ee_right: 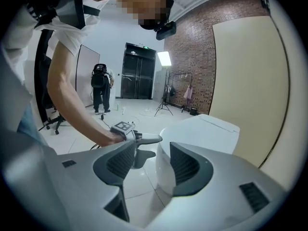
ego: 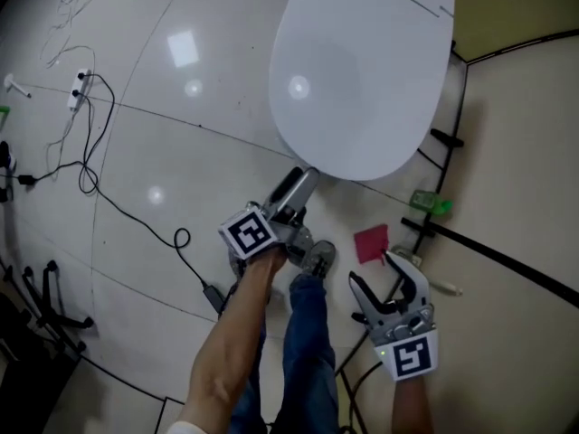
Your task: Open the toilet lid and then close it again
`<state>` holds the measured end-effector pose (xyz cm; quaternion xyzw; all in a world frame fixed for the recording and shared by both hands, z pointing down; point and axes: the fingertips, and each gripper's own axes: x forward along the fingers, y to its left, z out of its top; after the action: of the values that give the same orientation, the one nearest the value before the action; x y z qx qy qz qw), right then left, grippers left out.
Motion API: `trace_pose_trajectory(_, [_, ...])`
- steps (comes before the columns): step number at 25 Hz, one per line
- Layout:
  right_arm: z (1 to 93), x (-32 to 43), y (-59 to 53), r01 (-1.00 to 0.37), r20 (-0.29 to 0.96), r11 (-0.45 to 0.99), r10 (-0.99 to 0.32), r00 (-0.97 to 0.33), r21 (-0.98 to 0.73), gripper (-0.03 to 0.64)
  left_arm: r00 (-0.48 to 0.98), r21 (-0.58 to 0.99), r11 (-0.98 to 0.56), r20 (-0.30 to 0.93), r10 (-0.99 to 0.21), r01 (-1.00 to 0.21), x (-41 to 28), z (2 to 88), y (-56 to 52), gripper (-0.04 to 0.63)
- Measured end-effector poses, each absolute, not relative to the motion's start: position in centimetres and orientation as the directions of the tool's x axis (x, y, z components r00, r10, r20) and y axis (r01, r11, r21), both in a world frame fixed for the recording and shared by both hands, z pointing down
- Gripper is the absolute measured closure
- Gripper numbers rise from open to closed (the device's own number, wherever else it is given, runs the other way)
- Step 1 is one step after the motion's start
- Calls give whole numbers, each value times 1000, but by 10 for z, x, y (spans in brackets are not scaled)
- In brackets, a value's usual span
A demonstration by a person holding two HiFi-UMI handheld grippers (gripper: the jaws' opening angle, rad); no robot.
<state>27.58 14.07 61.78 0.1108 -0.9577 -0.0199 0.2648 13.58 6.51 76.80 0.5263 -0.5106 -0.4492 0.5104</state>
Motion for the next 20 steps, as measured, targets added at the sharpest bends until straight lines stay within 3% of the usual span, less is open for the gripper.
trace_pose_trajectory(13, [621,306,130,-251,480,968,-233,-846,29,390,7,967,196,200,-980,-160,133,773,49,196])
trace_pose_trajectory(20, [622,306,128,-248,473,969,-219,-853,2,390,-42,969,219,215,-976,-112,134,761,49,196])
